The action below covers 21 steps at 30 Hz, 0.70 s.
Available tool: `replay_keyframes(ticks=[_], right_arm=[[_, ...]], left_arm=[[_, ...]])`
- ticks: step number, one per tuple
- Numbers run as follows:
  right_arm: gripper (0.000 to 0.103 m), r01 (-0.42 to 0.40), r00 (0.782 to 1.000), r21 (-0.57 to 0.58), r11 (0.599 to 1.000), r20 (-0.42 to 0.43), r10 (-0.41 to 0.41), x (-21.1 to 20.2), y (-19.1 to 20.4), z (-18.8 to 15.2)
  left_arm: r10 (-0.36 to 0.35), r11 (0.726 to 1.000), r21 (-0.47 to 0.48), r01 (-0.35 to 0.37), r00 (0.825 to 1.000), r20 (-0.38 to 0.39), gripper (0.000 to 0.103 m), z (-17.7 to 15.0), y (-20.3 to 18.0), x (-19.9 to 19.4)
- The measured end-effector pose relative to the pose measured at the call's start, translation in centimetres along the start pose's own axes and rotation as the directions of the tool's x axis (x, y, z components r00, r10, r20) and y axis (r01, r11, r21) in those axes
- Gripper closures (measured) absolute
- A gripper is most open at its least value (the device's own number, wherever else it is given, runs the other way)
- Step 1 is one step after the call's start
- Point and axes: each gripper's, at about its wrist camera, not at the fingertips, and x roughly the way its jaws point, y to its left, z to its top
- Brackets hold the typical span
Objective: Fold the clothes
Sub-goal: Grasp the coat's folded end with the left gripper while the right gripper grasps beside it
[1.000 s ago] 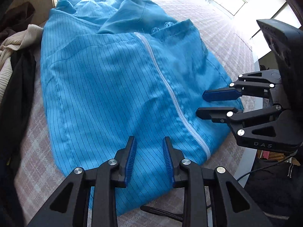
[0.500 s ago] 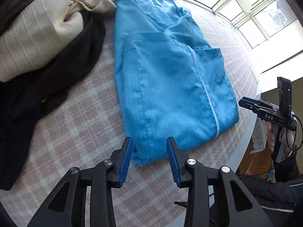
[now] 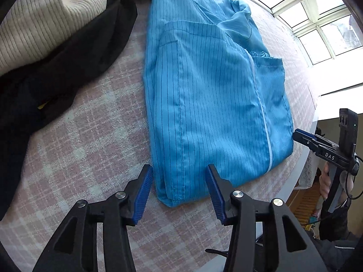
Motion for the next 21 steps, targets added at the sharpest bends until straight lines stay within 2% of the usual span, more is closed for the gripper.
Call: replay_keyframes(ticks=[7,11,15,17,19,21], right_arm=[[0.059,0.002,0.998,0.022,1.000,-0.061,0.000,1.7,-1.0,0.2],[0.049,-0.002,0.998,0.001,1.000,-0.067,0.002,2.2,-0.6,0.2],[0.049,0.025,0.997,-0.046,0.999,-0.069,-0.028,2.5,0.5,0.2],[0.049,0.035,0.996,-0.063,0.997,-0.075,-0.039,2.5,0.8,0.2],[0.049,0.037,0.996,-0.067,0.997,-0.081,-0.042,2.5,1.0,0.3],[0.049,0.015,0.996,-0.092,0.996,-0.082,-0.023,2.5,1.3,0.1]], left_arm=[[-0.015,1.000,0.002,0.015,0.999,-0.037,0.050,0.1,-0.1,0.8],[-0.022,1.000,0.020,0.023,0.998,-0.052,0.044,0.2,-0.6,1.0],[-0.001,0.999,0.052,0.004,0.999,-0.053,0.043,0.5,-1.2,1.2],[0.002,0.999,0.051,0.000,0.999,-0.049,0.045,0.6,-1.2,1.1],[0.002,0.999,0.051,0.000,0.999,-0.046,0.057,0.7,-1.2,1.1],[0.004,0.998,0.055,-0.002,0.999,-0.045,0.061,0.6,-1.3,1.1]])
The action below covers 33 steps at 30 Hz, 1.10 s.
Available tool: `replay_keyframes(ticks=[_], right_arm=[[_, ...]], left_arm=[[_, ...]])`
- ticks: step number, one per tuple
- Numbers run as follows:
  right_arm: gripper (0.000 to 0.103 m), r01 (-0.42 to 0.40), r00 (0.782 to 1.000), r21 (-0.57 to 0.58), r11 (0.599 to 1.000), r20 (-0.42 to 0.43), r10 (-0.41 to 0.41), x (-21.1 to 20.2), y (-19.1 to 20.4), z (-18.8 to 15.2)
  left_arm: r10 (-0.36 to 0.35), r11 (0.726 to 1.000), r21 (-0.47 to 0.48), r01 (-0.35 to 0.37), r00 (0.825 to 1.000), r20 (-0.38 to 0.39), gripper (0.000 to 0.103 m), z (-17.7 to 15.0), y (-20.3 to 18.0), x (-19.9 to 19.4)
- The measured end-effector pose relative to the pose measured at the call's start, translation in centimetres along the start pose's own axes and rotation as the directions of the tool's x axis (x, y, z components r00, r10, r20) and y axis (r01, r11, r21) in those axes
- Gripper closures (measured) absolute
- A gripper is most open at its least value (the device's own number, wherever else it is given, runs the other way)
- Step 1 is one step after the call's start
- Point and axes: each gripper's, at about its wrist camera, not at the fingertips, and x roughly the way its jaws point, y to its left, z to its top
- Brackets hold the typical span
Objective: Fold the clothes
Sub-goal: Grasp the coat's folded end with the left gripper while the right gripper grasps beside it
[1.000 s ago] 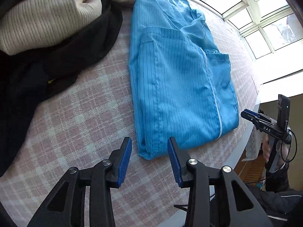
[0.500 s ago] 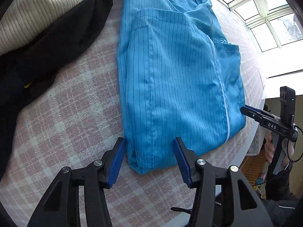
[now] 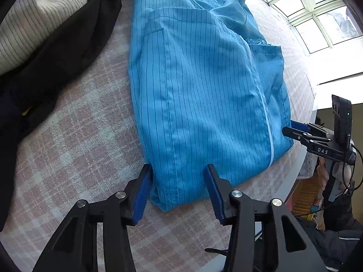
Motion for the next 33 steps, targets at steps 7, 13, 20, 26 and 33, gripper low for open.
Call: replay_keyframes(ticks=[7,13,20,26,33], right_arm=[[0.049,0.007,0.999,-0.033,0.999,-0.043,-0.009,-0.1,0.6,-0.4],[0.055,0.031,1.000,-0.068,0.997,-0.003,-0.031,-0.2,1.4,-1.0],[0.093,-0.045,0.998,-0.035,0.998,0.036,0.046,-0.6,2.6,-1.5],[0.098,-0.201,0.979,0.087,0.976,0.048,0.198,-1.2,-0.1,-1.1],[0.099,-0.259,0.965,0.095,0.961,0.075,0.253,-3.6,0.1,-1.8]], left_arm=[[0.036,0.999,-0.017,-0.036,0.999,-0.004,0.060,0.3,0.2,-0.2],[0.056,0.997,0.046,-0.056,0.998,0.002,0.063,0.5,-0.9,-0.1],[-0.036,0.999,0.021,0.035,0.999,0.036,0.095,1.0,0.3,-1.1],[-0.200,0.977,-0.053,0.206,0.976,0.091,0.100,0.6,2.7,-2.1],[-0.295,0.950,-0.057,0.306,0.944,0.145,0.100,-0.6,2.7,-2.8]])
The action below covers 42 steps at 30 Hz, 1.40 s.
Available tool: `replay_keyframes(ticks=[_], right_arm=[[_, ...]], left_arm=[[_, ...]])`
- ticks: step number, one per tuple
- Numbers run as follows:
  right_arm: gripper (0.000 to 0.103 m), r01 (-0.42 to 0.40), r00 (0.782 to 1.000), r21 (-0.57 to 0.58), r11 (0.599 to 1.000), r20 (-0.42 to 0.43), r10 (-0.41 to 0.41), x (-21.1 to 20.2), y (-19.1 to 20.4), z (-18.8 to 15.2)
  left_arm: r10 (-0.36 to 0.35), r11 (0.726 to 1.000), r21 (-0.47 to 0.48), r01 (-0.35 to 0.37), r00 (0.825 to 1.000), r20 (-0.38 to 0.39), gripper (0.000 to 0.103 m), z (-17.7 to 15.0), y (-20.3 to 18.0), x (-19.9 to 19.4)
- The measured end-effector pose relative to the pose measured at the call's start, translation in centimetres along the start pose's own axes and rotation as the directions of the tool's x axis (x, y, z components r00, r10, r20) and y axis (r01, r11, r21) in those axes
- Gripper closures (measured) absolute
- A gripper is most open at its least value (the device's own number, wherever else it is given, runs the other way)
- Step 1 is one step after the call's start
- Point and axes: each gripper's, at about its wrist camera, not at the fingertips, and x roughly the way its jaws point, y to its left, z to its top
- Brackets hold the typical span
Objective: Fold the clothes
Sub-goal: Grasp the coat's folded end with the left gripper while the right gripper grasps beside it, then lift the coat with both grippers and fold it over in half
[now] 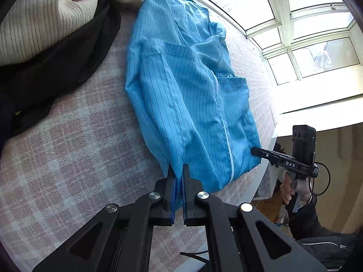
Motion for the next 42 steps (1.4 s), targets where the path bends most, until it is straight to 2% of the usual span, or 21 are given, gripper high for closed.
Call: replay_keyframes(ticks=[3,5,9,12,15,18,21,25,31,35,38,42], right_arm=[[0.099,0.013,1.000,-0.054,0.998,-0.020,-0.014,-3.0,-1.6,0.3],[0.099,0.033,0.999,-0.087,0.996,-0.039,-0.037,-2.6,-0.9,1.3],[0.099,0.038,0.996,-0.099,0.994,-0.072,-0.046,-4.3,-0.5,-0.3],[0.099,0.003,0.997,-0.051,0.999,-0.078,-0.007,-6.2,-1.0,-1.9],[0.099,-0.082,0.995,0.034,0.996,-0.051,0.083,-8.5,-1.8,-2.9],[0.099,-0.154,0.988,0.075,0.985,0.005,0.154,-10.9,-2.4,-2.6],[0.099,-0.169,0.985,0.053,0.984,0.042,0.167,-11.7,-2.0,0.1],[0.099,-0.193,0.979,0.005,0.981,0.068,0.192,-11.5,-1.6,6.0],[0.099,-0.233,0.970,0.010,0.972,0.070,0.232,-9.9,-3.0,17.1],[0.099,-0.244,0.970,0.077,0.967,0.039,0.242,-6.6,-5.6,25.3],[0.099,-0.232,0.973,0.103,0.967,0.001,0.233,-3.0,-7.8,30.5],[0.100,-0.204,0.975,0.133,0.970,-0.063,0.214,2.6,-10.1,36.0]], left_arm=[[-0.024,1.000,0.019,0.024,1.000,0.000,0.100,-0.4,-0.4,-1.0],[-0.049,0.998,0.027,0.050,0.999,-0.010,0.100,-1.1,-1.7,-0.6],[-0.100,0.994,0.041,0.101,0.995,-0.031,0.100,-3.7,-3.8,-0.4],[-0.167,0.986,0.008,0.168,0.986,-0.022,0.100,-5.8,-4.7,-1.2],[-0.228,0.973,-0.032,0.228,0.974,0.014,0.100,-7.0,-5.1,-2.2],[-0.262,0.963,-0.046,0.266,0.962,0.076,0.100,-6.4,-5.5,-3.5],[-0.272,0.960,-0.027,0.278,0.952,0.143,0.100,-3.6,-6.0,-4.8],[-0.244,0.969,0.023,0.245,0.943,0.229,0.100,2.3,-6.8,-4.8],[-0.198,0.975,-0.033,0.221,0.923,0.330,0.100,12.9,-3.6,-3.4],[-0.147,0.978,-0.094,0.188,0.932,0.332,0.100,20.0,-0.6,-1.0],[-0.077,0.985,-0.122,0.122,0.945,0.317,0.100,24.8,1.3,1.4],[0.001,0.985,-0.166,0.045,0.964,0.267,0.099,29.2,4.0,5.0]])
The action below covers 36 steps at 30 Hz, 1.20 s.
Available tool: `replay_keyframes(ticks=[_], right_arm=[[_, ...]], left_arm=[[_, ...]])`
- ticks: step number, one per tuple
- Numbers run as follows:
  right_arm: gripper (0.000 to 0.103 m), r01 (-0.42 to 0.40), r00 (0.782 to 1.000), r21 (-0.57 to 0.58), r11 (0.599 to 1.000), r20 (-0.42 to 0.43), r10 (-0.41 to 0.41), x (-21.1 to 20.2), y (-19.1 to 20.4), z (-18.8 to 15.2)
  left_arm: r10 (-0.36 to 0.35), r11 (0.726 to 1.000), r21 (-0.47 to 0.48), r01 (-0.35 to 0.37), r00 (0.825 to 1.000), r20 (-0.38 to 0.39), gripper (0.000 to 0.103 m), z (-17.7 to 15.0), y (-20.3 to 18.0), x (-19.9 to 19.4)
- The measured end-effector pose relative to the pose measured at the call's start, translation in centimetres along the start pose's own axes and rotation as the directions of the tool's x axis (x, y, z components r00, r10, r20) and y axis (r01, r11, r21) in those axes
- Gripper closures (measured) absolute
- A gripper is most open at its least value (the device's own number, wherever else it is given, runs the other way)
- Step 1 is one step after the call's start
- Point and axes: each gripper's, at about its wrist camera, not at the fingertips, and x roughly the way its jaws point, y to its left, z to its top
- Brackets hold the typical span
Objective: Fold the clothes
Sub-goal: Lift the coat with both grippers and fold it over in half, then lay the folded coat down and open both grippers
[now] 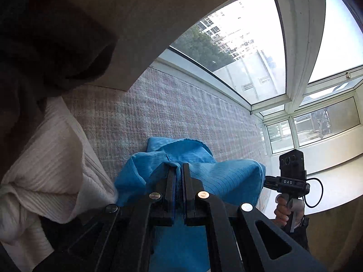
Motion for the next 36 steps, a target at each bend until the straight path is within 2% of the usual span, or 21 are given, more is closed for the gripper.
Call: replay_keyframes(ticks=[2,4,7,11,12,13,14,16,17,19,20,22,23,25,28,30,31,33,34,35,36], right_arm=[[0.099,0.008,0.998,0.029,1.000,-0.061,-0.006,2.8,-1.3,2.0],[0.099,0.015,0.992,0.068,0.998,-0.127,-0.007,5.0,-2.6,3.6],[0.099,-0.020,0.982,0.177,0.984,-0.179,0.052,6.0,-4.5,4.7],[0.091,-0.062,0.976,0.238,0.969,-0.189,0.108,4.2,-5.0,5.0],[0.088,-0.066,0.979,0.239,0.969,-0.175,0.110,3.4,-5.0,4.9],[0.079,-0.082,0.981,0.260,0.962,-0.147,0.124,2.6,-5.2,4.8],[0.064,-0.099,0.983,0.280,0.955,-0.118,0.137,1.7,-5.5,4.7],[0.051,-0.139,0.983,0.321,0.937,-0.067,0.169,0.3,-6.2,4.5],[0.051,-0.111,0.992,0.301,0.947,-0.031,0.126,-0.8,-5.9,4.3],[0.051,-0.049,0.998,0.260,0.964,0.042,0.040,-3.0,-5.2,3.7],[0.051,-0.011,0.998,0.173,0.985,0.066,-0.001,-3.9,-3.6,3.1],[0.051,0.068,0.990,-0.003,0.998,0.122,-0.068,-5.2,0.0,1.6],[0.051,0.093,0.988,-0.105,0.990,0.134,-0.078,-4.9,2.1,0.7],[0.051,0.148,0.984,-0.289,0.946,0.143,-0.111,-3.4,6.1,-0.8],[0.051,0.210,0.978,-0.442,0.872,0.089,-0.191,1.7,9.8,-1.4],[0.051,0.202,0.978,-0.435,0.878,0.040,-0.205,4.8,9.6,-0.4],[0.051,0.210,0.975,-0.419,0.883,0.025,-0.221,6.2,9.2,0.3],[0.051,0.338,0.938,-0.405,0.849,0.074,-0.338,8.0,7.9,2.0],[0.051,0.411,0.909,-0.368,0.834,0.091,-0.408,8.4,6.9,3.0],[0.051,0.454,0.887,-0.331,0.827,0.078,-0.456,8.4,5.8,3.9],[0.051,0.416,0.906,-0.308,0.856,0.057,-0.419,7.7,5.2,4.4]], left_arm=[[0.042,0.999,-0.002,-0.042,0.999,-0.028,0.099,0.8,0.9,1.7],[0.052,0.999,-0.012,-0.052,0.997,-0.050,0.099,1.0,1.5,2.4],[0.051,0.998,-0.033,-0.054,0.996,-0.077,0.094,1.4,2.0,2.8],[0.084,0.996,0.002,-0.084,0.994,-0.075,0.089,1.9,0.9,1.7],[0.098,0.995,0.014,-0.097,0.993,-0.070,0.080,2.0,0.7,1.4],[0.115,0.993,0.018,-0.114,0.991,-0.063,0.070,2.1,0.6,1.1],[0.132,0.991,0.022,-0.131,0.990,-0.055,0.067,2.2,0.4,0.7],[0.173,0.985,0.036,-0.172,0.984,-0.035,0.069,2.4,0.2,0.0],[0.201,0.978,0.055,-0.200,0.979,-0.013,0.069,2.3,-0.1,-0.5],[0.207,0.972,0.104,-0.209,0.978,0.026,0.074,1.7,-1.5,-1.9],[0.207,0.967,0.144,-0.212,0.977,0.045,0.074,1.2,-2.5,-2.7],[0.186,0.958,0.215,-0.190,0.982,0.039,0.074,0.2,-4.4,-2.8],[0.171,0.953,0.248,-0.172,0.985,0.025,0.074,-0.4,-5.4,-2.5],[0.142,0.940,0.313,-0.133,0.990,-0.004,0.074,-1.5,-7.2,-1.9],[0.152,0.934,0.340,-0.112,0.984,-0.093,0.074,-1.9,-7.9,1.9],[0.171,0.935,0.332,-0.122,0.978,-0.122,0.074,-1.3,-7.5,4.5],[0.227,0.920,0.348,-0.181,0.969,-0.095,0.072,-0.7,-7.3,5.5],[0.354,0.882,0.346,-0.319,0.935,-0.039,0.080,0.8,-6.3,6.9],[0.391,0.873,0.327,-0.362,0.920,-0.027,0.083,1.5,-5.7,7.2],[0.381,0.889,0.292,-0.354,0.924,-0.040,0.085,1.9,-5.2,6.9],[0.360,0.901,0.274,-0.335,0.932,-0.044,0.085,2.1,-5.1,6.4]])
